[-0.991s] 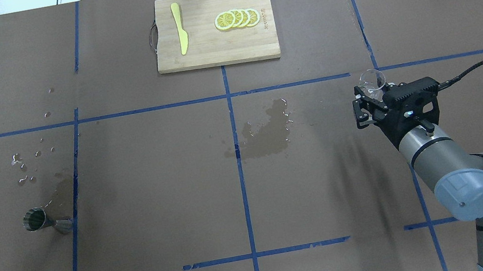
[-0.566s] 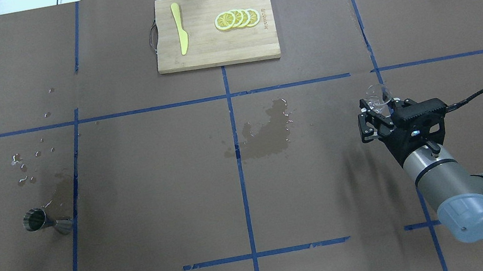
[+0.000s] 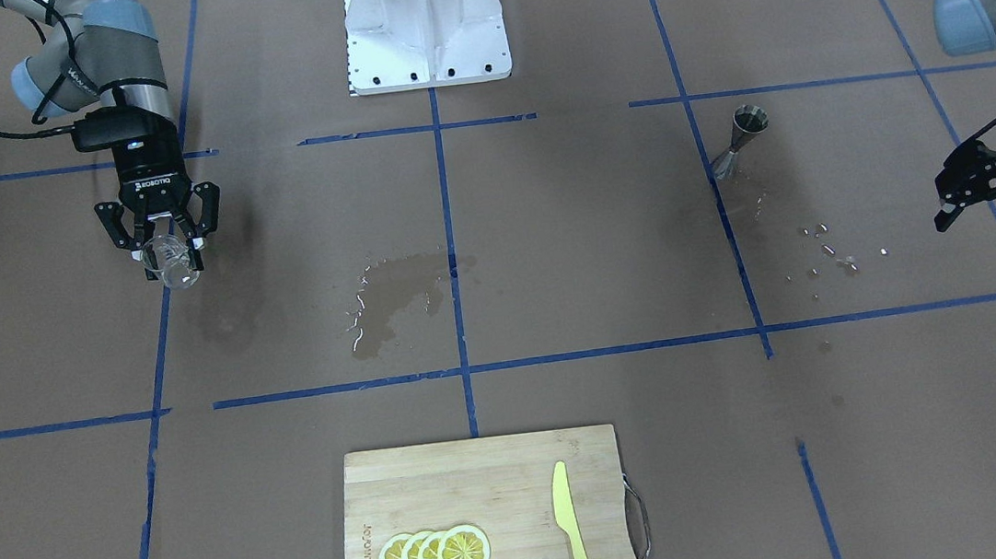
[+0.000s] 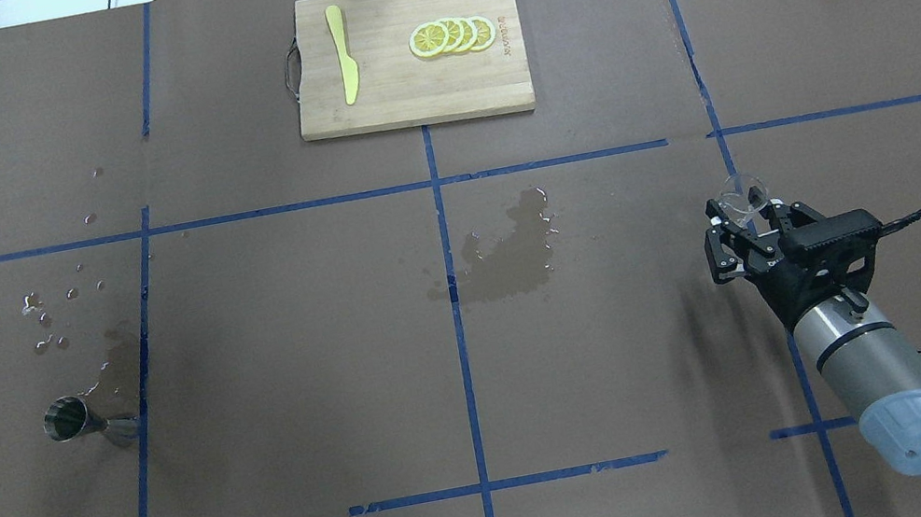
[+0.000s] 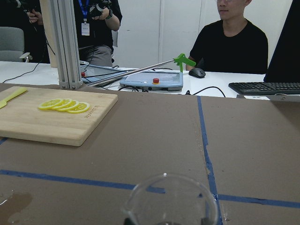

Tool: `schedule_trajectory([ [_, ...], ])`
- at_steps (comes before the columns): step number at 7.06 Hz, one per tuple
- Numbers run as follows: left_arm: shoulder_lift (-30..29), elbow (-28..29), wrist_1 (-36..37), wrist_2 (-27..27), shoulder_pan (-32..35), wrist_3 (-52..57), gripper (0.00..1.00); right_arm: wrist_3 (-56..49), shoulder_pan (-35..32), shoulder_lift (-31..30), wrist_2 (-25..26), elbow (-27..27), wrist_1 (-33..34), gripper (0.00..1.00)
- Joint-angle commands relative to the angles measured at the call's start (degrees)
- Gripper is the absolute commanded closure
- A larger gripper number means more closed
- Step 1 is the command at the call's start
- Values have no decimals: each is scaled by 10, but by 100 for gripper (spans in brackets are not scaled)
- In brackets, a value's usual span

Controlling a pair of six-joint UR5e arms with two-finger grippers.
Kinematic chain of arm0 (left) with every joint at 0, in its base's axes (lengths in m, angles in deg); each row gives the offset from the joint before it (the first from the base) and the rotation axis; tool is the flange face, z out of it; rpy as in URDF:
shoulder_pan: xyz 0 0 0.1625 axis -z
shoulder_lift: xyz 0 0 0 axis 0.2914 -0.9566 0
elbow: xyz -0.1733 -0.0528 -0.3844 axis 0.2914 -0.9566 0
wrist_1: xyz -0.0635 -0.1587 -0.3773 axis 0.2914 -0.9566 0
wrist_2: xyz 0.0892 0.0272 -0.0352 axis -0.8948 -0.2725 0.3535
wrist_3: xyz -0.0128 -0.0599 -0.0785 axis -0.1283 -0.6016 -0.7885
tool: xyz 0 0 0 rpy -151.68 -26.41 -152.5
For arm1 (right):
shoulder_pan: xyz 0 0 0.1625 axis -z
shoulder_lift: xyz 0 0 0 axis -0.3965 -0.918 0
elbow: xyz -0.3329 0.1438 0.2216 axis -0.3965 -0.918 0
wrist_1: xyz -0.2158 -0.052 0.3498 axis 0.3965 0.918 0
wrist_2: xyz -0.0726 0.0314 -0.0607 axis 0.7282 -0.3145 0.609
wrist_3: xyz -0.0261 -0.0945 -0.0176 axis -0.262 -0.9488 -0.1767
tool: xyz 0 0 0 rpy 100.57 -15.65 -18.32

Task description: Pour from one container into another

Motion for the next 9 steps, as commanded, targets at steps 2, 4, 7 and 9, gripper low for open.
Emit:
schedule_trajectory([
  [2, 5, -3, -3, 0, 1, -5, 0, 2, 32, 3, 41, -15, -3, 100],
  [4, 5, -7, -4, -1, 1, -7, 0, 22, 53, 3, 60, -30, -4, 100],
  [7, 5, -9, -5, -3, 1, -7, 0, 38, 57, 1, 60, -52, -4, 100],
  [9, 4, -10, -5, -3, 1, -7, 0, 38, 57, 1, 59, -66, -4, 100],
])
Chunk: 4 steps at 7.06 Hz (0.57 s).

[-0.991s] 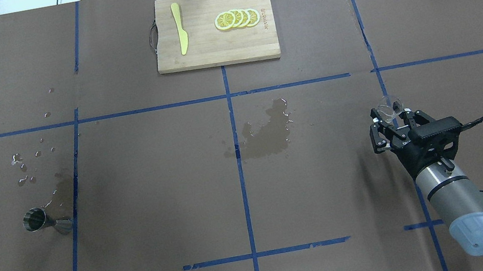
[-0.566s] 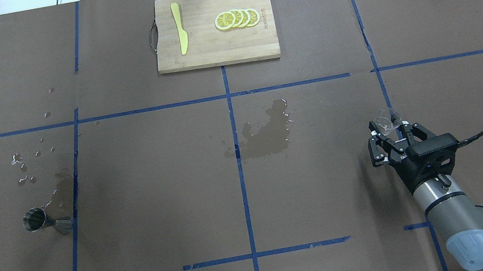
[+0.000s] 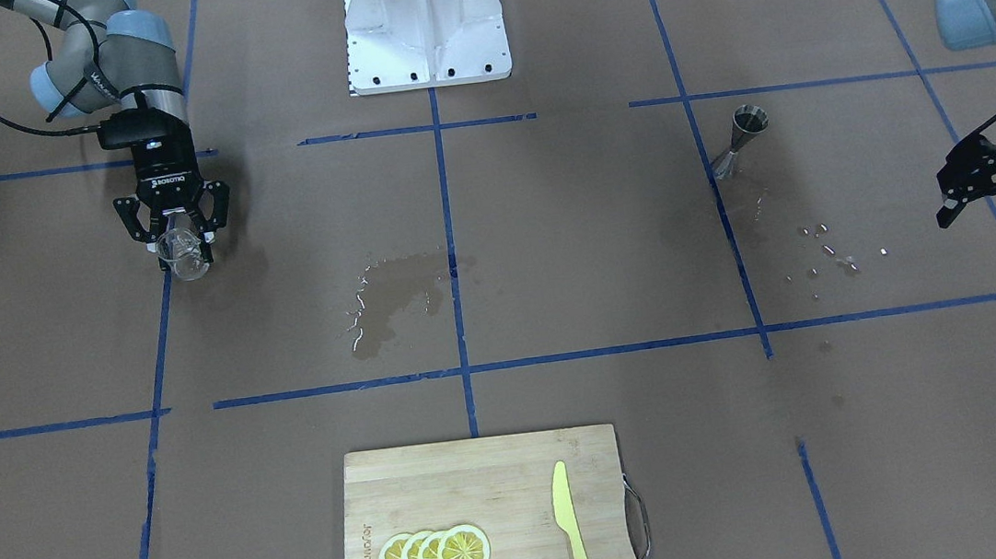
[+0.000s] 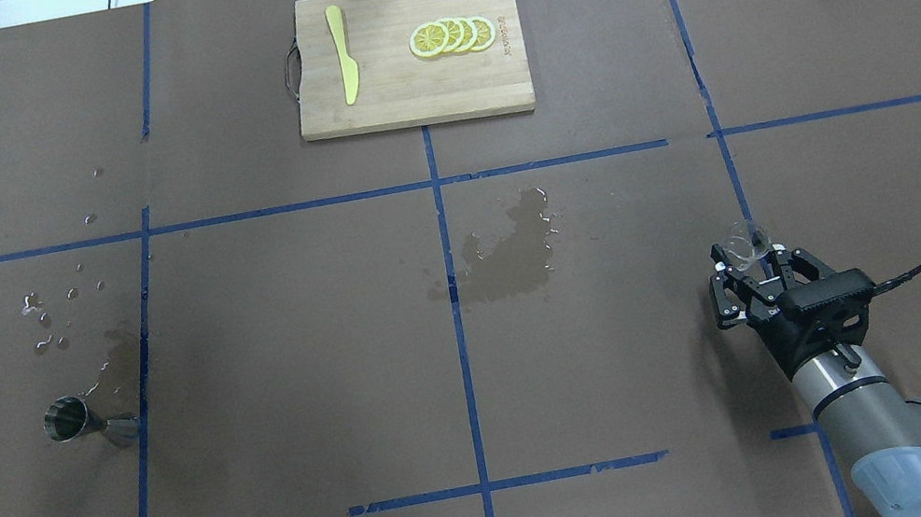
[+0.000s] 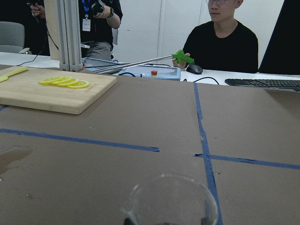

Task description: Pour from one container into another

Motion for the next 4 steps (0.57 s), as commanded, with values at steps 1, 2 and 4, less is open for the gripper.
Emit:
schedule_trajectory([
  [1, -1, -1, -1, 0, 0, 0, 0, 1, 0, 0, 0, -12, 0, 100],
  [2, -1, -1, -1, 0, 0, 0, 0, 1, 1, 0, 0, -14, 0, 100],
  [4, -1, -1, -1, 0, 0, 0, 0, 12, 1, 0, -2, -14, 0, 100],
])
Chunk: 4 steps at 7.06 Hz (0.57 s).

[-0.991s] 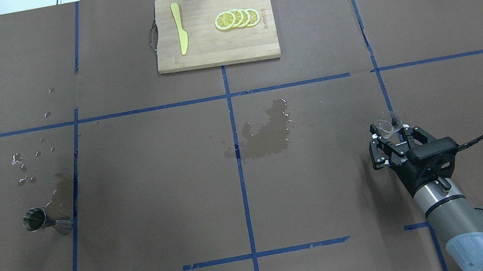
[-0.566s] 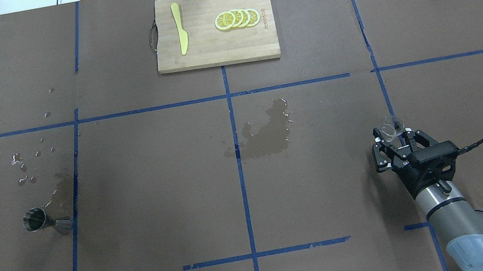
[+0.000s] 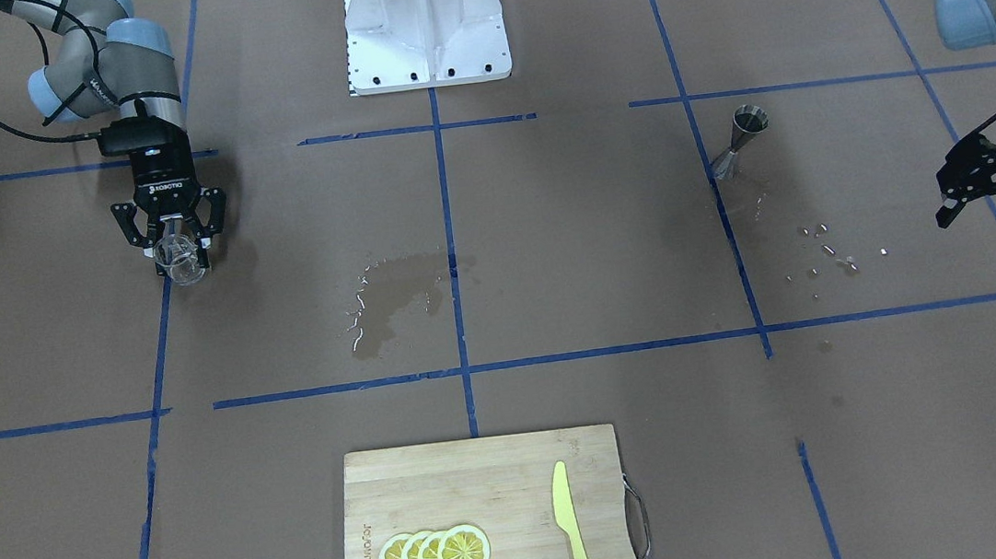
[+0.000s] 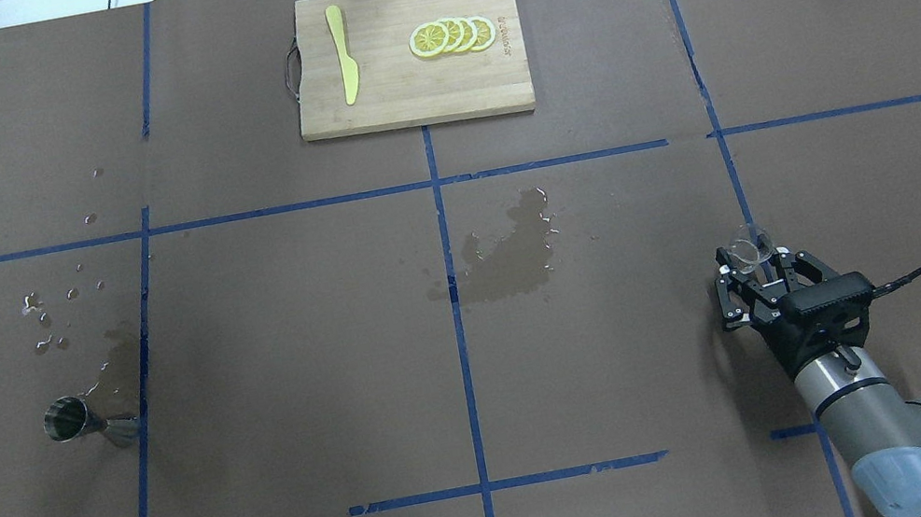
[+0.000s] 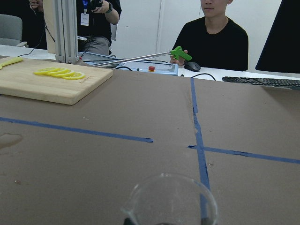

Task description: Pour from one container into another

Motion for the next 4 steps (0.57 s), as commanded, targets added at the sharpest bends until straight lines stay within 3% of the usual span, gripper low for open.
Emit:
schedule_trajectory([
  [1, 0, -1, 0, 0, 0, 0, 0, 20, 1, -1, -2, -1, -1, 100],
  [4, 0, -3, 0, 0, 0, -1, 0, 38, 3, -2, 0, -5, -1, 99],
])
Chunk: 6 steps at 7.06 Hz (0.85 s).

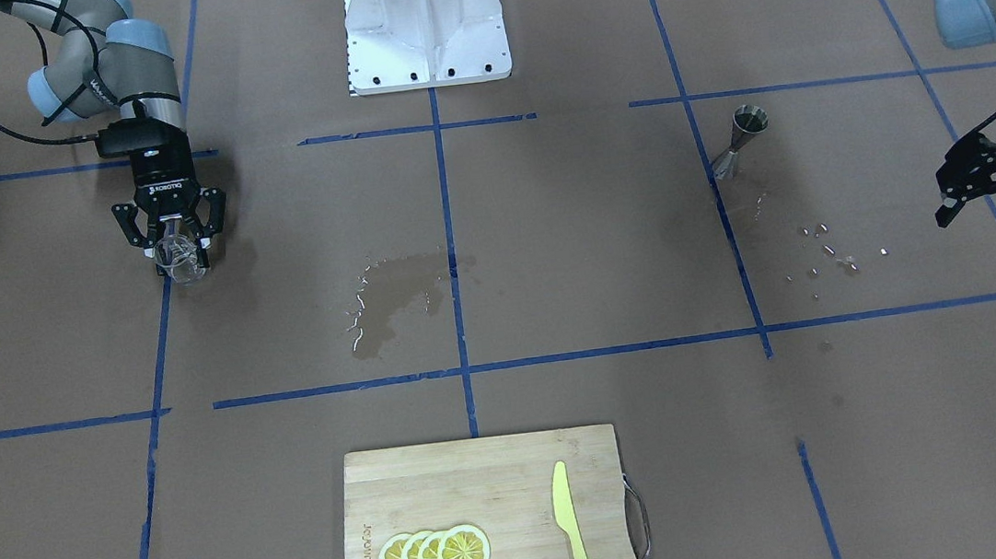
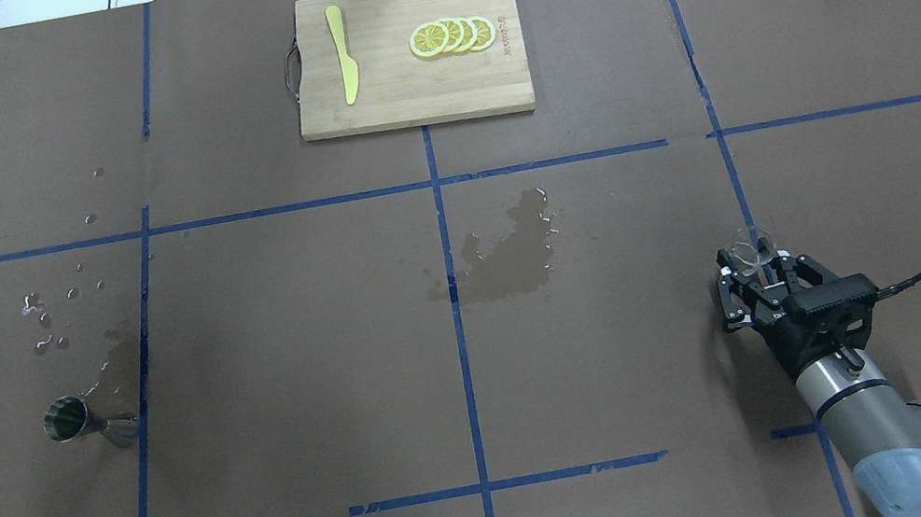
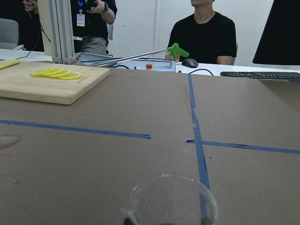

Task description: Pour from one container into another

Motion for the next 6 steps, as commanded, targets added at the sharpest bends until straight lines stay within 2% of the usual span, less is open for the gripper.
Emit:
schedule_trajectory([
  [1, 0, 0, 0, 0, 0, 0, 0, 8, 1, 0, 0, -4, 0, 97],
  [2, 0, -1, 0, 0, 0, 0, 0, 10, 1, -1, -1, -3, 0, 94],
  [3, 0, -1, 0, 0, 0, 0, 0, 12, 1, -1, -1, -4, 0, 78],
  [4, 0, -1, 0, 0, 0, 0, 0, 14, 2, -1, -1, -3, 0, 73],
  [6, 1, -1, 0, 0, 0, 1, 0, 21, 2, -1, -3, -2, 0, 55],
])
